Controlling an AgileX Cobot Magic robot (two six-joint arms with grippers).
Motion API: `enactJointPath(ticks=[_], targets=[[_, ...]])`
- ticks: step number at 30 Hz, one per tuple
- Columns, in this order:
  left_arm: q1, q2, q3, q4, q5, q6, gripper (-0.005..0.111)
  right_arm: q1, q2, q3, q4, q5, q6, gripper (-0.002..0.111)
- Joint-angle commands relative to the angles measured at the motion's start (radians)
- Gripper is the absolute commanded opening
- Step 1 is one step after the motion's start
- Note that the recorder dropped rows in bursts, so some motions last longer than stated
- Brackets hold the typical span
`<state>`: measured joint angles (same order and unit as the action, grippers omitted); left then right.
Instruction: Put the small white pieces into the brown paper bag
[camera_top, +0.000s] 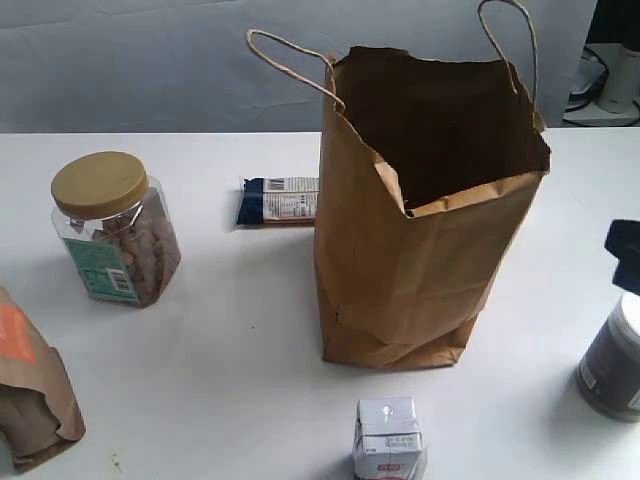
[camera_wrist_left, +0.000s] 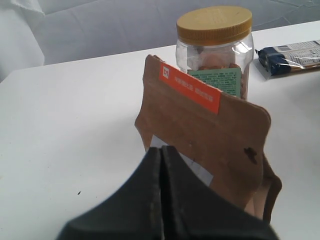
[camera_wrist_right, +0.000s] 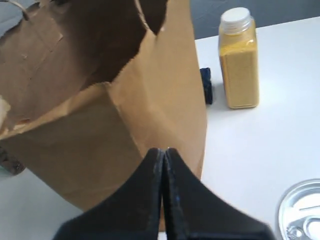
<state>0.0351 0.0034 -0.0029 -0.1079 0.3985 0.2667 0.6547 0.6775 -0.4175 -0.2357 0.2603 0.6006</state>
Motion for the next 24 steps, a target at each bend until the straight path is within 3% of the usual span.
enactJointPath(ticks=[1,10,16,24], targets=[[-0.008,-0.003,0.003,-0.009,-0.006,-0.002,0.0,-0.115,-0.1,0.125,0.088,-0.116,-0.144,0.0],[-0.008,-0.003,0.003,-0.009,-0.006,-0.002,0.0,-0.306,-0.43,0.341,0.19,-0.165,-0.303,0.0],[-0.008,-0.003,0.003,-0.009,-0.006,-0.002,0.0,-0.308,-0.664,0.418,0.28,-0.12,-0.482,0.0],[-0.008,-0.003,0.003,-0.009,-0.009,-0.002,0.0,-0.346,-0.677,0.418,0.28,-0.129,-0.562,0.0]])
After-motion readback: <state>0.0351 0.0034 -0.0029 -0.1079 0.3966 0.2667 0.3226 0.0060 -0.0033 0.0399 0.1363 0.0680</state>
